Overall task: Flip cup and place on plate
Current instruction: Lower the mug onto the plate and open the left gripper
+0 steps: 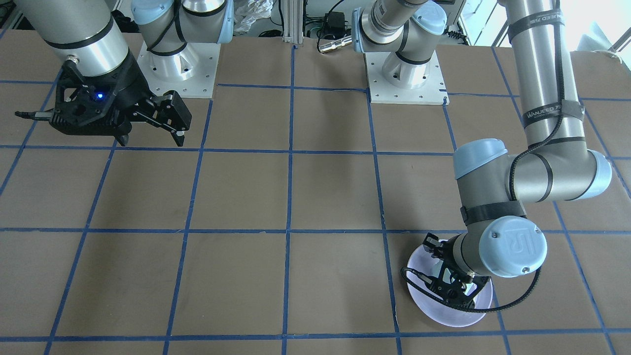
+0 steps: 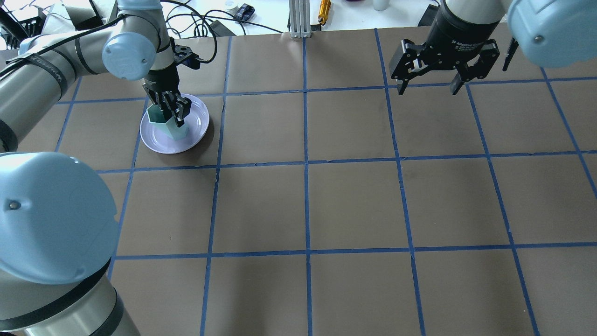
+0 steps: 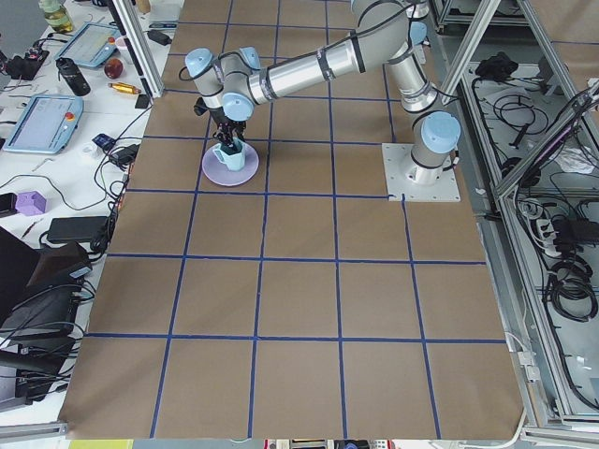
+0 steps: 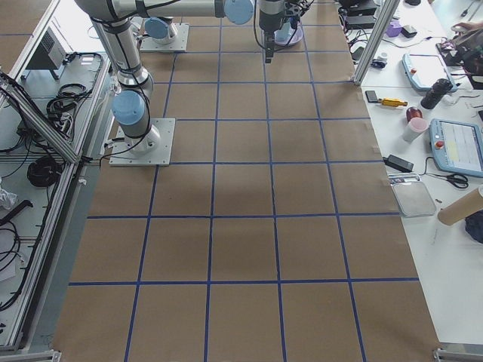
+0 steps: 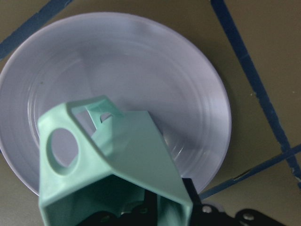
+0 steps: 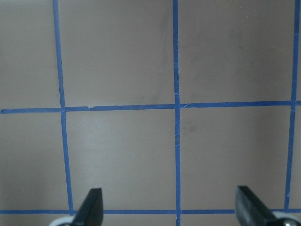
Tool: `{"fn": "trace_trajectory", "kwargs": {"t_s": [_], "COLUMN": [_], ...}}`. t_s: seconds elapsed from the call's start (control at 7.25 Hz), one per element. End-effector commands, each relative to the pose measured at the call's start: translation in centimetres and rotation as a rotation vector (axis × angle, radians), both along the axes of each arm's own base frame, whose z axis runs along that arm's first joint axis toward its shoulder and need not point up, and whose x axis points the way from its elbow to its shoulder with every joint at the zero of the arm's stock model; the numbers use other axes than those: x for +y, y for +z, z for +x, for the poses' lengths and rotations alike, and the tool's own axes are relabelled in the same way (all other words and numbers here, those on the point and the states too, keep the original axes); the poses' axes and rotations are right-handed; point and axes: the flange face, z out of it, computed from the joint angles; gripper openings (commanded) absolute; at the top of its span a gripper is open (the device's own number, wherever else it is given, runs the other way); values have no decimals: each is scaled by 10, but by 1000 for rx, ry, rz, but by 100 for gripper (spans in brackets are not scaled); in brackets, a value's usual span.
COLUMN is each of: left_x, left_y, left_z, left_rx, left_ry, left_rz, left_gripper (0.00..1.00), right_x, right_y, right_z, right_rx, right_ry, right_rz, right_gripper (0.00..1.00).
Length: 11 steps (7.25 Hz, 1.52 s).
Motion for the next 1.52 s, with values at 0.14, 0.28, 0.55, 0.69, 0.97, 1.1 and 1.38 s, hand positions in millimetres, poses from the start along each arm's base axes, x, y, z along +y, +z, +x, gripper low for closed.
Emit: {"fn": "trace_trajectory", "kwargs": {"t_s": [0.14, 0.28, 0.55, 0.69, 0.97, 1.1, 1.38], "left_x": [35, 53, 86, 106, 152, 174, 214], "left_y": [92, 123, 183, 203, 213, 212, 227], "left_z": [-10, -17, -28, -43, -75, -82, -81], "left_rx": [15, 37, 69, 76, 57, 50, 58], "left_ry": [13, 67, 203, 236, 354, 382, 408], "left_rz": [-42, -48, -139, -171, -190, -188, -228], "left_gripper": [100, 100, 100, 100, 100, 100, 100], "right_x": [0, 0, 0, 0, 0, 0, 0], "right_y": [0, 0, 0, 0, 0, 0, 0], "right_z": [0, 0, 0, 0, 0, 0, 0], "right_rx": [0, 0, 0, 0, 0, 0, 0], "right_ry": [0, 0, 0, 0, 0, 0, 0], "right_rz": [0, 0, 0, 0, 0, 0, 0], "right_gripper": [100, 100, 100, 100, 100, 100, 100]}}
